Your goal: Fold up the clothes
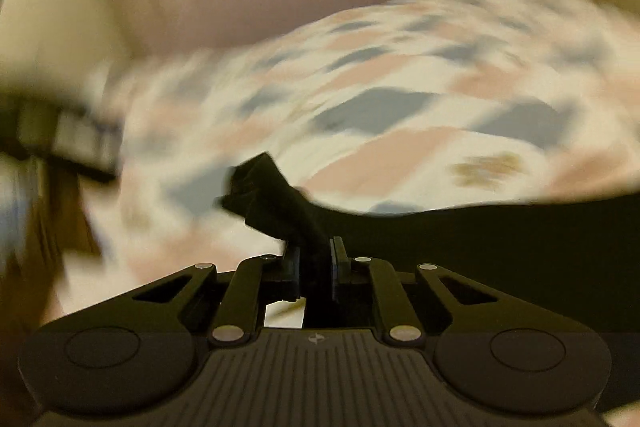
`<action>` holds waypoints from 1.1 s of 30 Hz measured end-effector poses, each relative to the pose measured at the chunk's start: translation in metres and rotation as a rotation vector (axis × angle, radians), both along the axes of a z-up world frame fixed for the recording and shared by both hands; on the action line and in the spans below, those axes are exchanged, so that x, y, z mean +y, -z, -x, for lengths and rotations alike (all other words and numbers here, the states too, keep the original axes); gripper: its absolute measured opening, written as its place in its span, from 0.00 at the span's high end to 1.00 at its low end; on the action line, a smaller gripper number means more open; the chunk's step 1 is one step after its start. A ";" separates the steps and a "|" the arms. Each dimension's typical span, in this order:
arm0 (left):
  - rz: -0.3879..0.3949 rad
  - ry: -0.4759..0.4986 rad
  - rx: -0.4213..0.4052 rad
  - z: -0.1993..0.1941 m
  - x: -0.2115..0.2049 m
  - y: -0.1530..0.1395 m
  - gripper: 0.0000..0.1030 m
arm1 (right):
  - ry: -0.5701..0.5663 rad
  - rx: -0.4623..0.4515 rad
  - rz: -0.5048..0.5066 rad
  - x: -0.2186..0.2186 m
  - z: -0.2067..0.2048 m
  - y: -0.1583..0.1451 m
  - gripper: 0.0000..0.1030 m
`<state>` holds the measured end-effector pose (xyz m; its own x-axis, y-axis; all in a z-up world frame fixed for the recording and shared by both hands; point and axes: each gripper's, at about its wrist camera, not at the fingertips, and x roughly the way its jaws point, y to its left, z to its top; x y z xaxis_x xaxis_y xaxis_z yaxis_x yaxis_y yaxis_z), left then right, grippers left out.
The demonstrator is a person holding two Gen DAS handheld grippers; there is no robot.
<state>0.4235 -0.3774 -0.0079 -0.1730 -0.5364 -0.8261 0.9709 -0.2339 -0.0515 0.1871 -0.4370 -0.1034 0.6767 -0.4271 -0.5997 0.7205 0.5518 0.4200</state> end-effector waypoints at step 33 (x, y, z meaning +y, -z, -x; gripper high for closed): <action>-0.141 0.376 0.049 0.445 -0.245 0.091 0.01 | 0.722 -0.265 -0.233 -0.158 0.560 0.061 0.73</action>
<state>-0.0215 -0.6219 -0.0988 -0.3769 -0.3101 -0.8728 0.8146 -0.5595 -0.1530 -0.3732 -0.5948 -0.1642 0.4133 -0.6972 -0.5857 0.7261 -0.1357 0.6740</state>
